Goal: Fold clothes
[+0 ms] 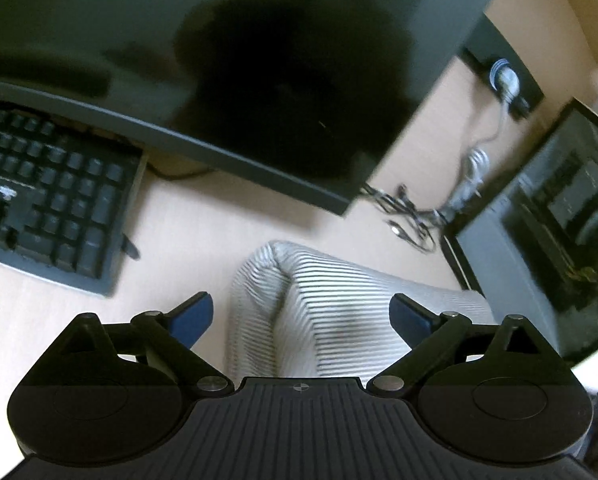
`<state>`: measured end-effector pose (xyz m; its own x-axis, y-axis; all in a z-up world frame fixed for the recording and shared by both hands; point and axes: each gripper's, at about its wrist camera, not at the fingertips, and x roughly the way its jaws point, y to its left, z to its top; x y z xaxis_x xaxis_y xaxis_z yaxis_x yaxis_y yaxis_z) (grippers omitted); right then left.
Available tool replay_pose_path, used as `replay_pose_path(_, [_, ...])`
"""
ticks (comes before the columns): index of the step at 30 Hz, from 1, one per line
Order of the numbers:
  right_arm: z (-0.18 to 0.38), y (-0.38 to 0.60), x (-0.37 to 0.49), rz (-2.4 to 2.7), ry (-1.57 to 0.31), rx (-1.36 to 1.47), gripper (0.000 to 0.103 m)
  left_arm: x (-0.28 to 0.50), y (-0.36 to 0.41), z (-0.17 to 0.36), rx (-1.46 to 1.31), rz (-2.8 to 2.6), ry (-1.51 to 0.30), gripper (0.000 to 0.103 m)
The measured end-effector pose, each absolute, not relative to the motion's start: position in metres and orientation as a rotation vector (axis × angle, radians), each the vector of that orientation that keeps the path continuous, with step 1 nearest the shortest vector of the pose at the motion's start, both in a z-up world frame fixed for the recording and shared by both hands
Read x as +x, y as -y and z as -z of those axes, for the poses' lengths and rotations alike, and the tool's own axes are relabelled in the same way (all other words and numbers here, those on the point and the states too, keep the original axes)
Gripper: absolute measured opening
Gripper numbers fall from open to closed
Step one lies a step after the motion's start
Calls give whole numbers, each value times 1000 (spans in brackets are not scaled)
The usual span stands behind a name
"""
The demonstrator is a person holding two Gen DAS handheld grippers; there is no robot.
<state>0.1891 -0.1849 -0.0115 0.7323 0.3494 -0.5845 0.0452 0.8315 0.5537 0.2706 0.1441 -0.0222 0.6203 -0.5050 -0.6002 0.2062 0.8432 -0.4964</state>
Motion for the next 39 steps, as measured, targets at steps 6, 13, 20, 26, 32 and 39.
replay_pose_path(6, [46, 187, 170, -113, -832, 606, 12, 270, -123, 38, -382, 503, -882, 98])
replay_pose_path(13, [25, 184, 176, -22, -711, 326, 30, 287, -102, 64, -319, 516, -924, 98])
replay_pose_path(20, [32, 221, 222, 76, -665, 245, 58, 301, -97, 80, -326, 506, -939, 98])
replay_pose_path(26, [47, 244, 273, 24, -690, 459, 62, 312, -84, 83, -344, 492, -955, 89])
replay_pose_path(32, [55, 232, 292, -29, -761, 441, 32, 322, -73, 81, -299, 465, -971, 61])
replay_pose_path(39, [12, 239, 255, -142, -692, 536, 23, 294, -97, 26, -327, 536, -886, 29])
